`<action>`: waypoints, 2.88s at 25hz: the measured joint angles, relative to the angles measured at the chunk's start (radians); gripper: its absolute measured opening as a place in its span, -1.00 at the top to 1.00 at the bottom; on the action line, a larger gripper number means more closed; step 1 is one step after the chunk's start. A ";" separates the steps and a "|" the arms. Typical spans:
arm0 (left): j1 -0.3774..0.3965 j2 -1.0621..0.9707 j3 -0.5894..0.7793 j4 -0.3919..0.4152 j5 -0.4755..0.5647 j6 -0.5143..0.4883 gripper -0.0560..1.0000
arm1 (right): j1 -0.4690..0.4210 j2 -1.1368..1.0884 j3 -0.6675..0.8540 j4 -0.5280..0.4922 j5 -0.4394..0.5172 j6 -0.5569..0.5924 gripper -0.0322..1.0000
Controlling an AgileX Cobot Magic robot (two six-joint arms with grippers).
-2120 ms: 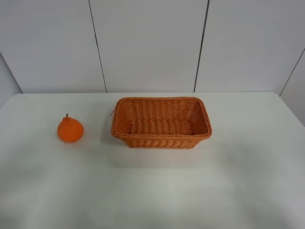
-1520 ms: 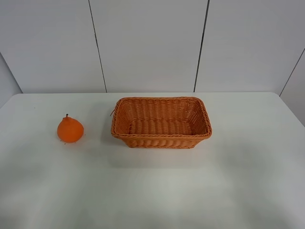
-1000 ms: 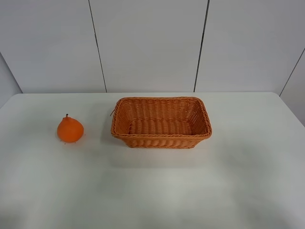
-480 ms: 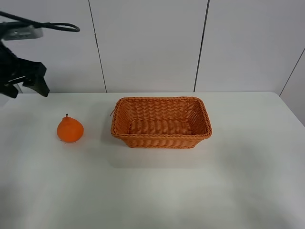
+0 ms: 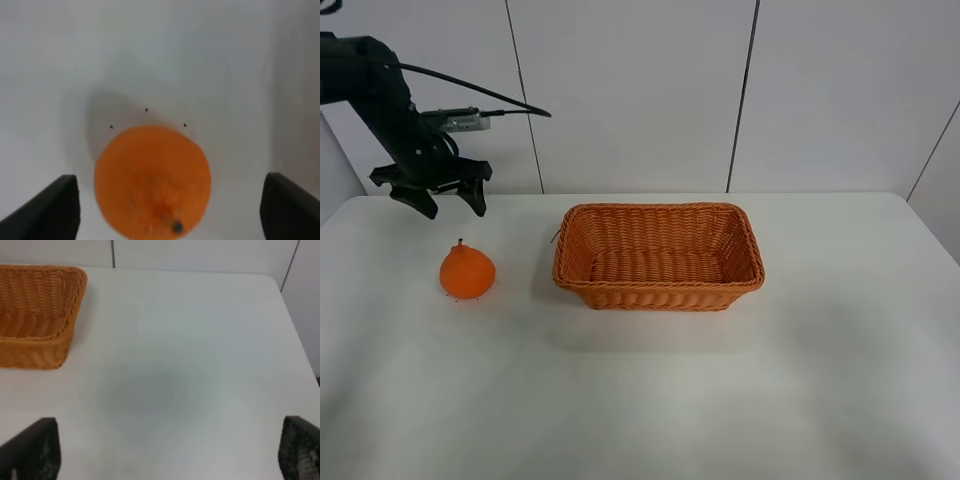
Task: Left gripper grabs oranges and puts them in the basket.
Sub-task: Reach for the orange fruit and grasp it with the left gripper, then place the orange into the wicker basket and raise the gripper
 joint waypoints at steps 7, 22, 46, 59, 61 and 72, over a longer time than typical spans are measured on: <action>0.000 0.083 -0.003 0.029 0.030 0.004 -0.70 | 0.000 0.000 0.000 0.000 0.000 0.000 -0.41; 0.000 0.167 -0.003 0.045 0.045 0.004 -0.70 | 0.000 0.000 0.000 0.000 0.000 0.000 -0.41; -0.001 0.015 -0.275 0.039 0.193 -0.007 0.53 | 0.000 0.000 0.000 0.000 0.000 0.000 -0.41; -0.175 0.013 -0.277 -0.012 0.194 -0.008 0.53 | 0.000 0.000 0.000 0.000 0.000 0.000 -0.41; -0.232 0.013 -0.277 -0.015 0.194 -0.008 0.53 | 0.000 0.000 0.000 0.000 0.000 0.000 -0.41; -0.482 0.141 -0.333 -0.026 0.115 -0.041 0.53 | 0.000 0.000 0.000 0.000 0.000 0.000 -0.41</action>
